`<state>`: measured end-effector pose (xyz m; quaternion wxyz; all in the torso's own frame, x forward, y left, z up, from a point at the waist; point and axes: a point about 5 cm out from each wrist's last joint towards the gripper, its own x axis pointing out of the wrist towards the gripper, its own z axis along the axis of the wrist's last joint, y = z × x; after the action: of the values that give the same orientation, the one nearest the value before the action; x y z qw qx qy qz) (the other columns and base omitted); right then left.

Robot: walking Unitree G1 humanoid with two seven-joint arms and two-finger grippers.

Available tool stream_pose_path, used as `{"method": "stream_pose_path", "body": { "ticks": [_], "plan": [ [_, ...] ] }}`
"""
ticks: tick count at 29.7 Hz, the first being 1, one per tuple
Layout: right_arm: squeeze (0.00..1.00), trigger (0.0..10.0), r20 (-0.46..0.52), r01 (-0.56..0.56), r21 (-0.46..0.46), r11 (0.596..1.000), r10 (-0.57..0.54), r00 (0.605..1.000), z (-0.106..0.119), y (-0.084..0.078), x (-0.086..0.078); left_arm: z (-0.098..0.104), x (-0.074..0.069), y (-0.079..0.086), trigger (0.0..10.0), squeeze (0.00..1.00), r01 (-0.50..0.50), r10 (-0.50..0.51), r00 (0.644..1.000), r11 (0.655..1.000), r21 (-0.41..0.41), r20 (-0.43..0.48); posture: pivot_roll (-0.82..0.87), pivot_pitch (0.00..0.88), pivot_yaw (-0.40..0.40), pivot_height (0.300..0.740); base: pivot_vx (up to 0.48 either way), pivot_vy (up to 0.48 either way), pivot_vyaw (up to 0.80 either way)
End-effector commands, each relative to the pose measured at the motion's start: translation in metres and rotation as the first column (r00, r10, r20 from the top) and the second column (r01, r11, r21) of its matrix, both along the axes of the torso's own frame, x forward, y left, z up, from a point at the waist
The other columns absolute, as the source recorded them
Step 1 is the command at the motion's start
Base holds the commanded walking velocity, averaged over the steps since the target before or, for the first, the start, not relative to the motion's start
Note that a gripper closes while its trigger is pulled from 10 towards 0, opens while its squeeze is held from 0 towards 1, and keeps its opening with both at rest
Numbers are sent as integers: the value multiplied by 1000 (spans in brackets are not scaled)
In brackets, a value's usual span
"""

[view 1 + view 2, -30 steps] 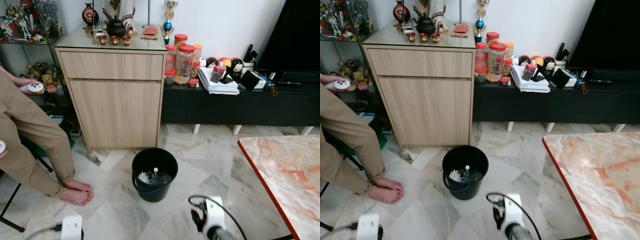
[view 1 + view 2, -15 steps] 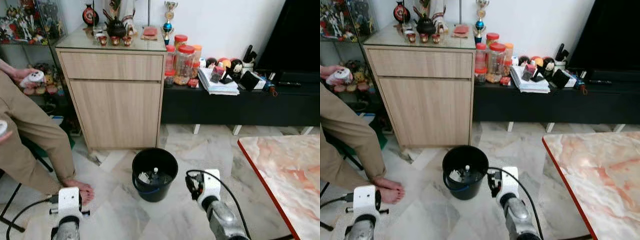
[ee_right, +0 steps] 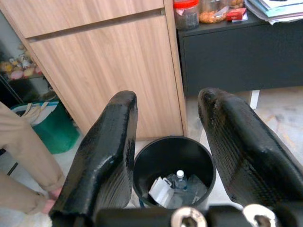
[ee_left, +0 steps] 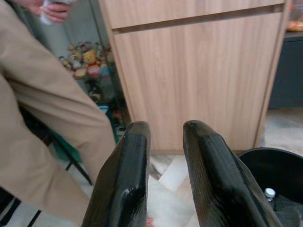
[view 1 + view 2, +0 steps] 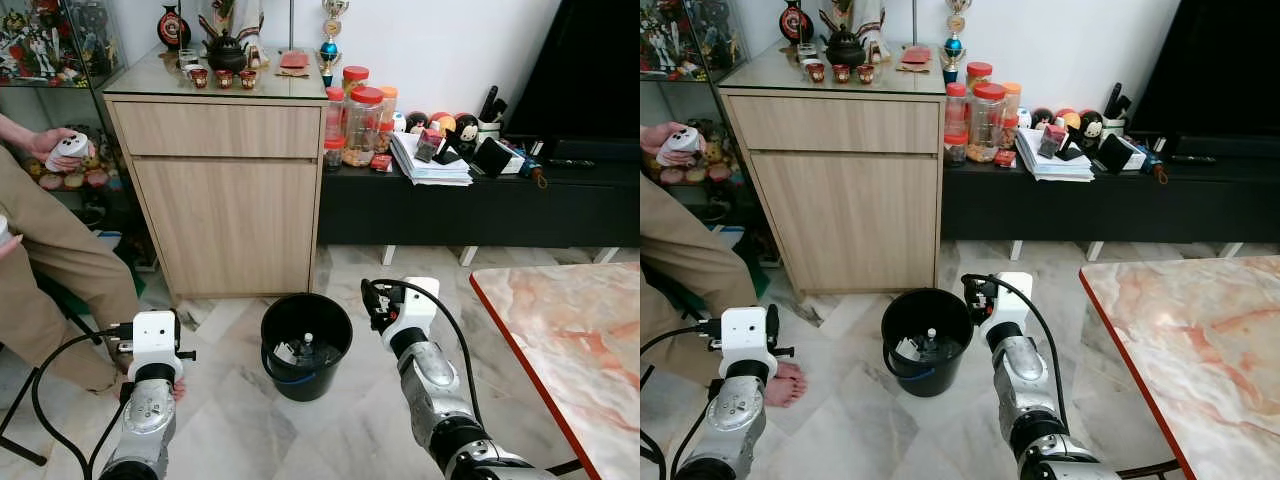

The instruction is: Picking trash to rubbish bin

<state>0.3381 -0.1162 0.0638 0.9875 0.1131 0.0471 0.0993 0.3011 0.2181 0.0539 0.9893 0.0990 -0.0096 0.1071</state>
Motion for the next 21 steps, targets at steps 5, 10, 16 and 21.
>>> {"method": "stream_pose_path", "body": {
  "ticks": [5, 10, 16, 21],
  "plan": [
    [0, 10000, 12, 130, -14, 991, -129, 992, 3, -36, 3, 9, 16, -25, 10000, 0, 112, -112, 994, 993, 31, 1, 13, 0, -52, 740, 0, 0, 0],
    [0, 10000, -3, 228, -37, 973, -228, 974, -2, -67, -3, 14, 23, -40, 10000, 0, 166, -166, 986, 985, 40, 0, 9, 0, -51, 740, 0, 0, 0],
    [0, 10000, -16, 230, -47, 972, -231, 973, -8, -70, -8, 15, 25, -51, 10000, 0, 202, -203, 979, 978, 44, 4, -3, 2, -56, 740, 0, 0, 0],
    [0, 10000, -30, 217, -46, 975, -218, 975, -11, -64, -9, 11, 22, -47, 10000, 0, 186, -186, 982, 982, 39, -6, 7, 3, -61, 740, 0, 0, 0]
  ]
}}
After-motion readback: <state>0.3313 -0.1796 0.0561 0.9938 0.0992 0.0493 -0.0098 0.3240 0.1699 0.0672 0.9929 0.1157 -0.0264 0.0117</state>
